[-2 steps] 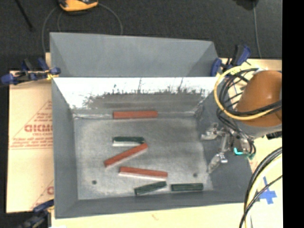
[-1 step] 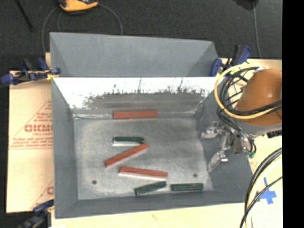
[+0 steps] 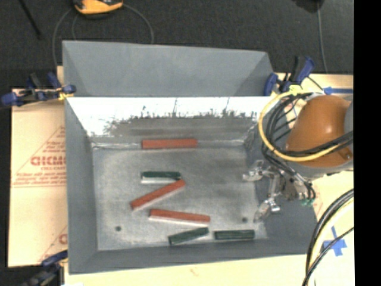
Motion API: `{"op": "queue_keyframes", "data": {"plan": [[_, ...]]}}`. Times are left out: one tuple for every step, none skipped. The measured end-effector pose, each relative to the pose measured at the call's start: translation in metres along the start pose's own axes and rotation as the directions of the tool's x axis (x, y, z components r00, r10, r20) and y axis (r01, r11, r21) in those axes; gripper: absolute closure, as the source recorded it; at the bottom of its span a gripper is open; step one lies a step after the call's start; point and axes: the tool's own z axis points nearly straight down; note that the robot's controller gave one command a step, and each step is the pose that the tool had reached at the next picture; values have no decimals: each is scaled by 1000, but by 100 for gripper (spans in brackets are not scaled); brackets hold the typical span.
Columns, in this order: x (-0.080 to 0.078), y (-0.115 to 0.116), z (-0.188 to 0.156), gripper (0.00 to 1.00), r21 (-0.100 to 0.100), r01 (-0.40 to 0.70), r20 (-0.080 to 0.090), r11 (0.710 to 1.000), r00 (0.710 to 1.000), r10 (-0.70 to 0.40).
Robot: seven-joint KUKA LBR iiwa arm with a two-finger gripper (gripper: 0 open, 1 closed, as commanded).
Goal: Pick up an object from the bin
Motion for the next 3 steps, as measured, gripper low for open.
{"op": "queue_keyframes", "data": {"plan": [[1,31,19,0,-4,73,-1,997,997,-73],[12,36,33,0,-5,-97,-3,995,995,97],[19,70,43,0,-4,201,-2,980,980,-201]]}}
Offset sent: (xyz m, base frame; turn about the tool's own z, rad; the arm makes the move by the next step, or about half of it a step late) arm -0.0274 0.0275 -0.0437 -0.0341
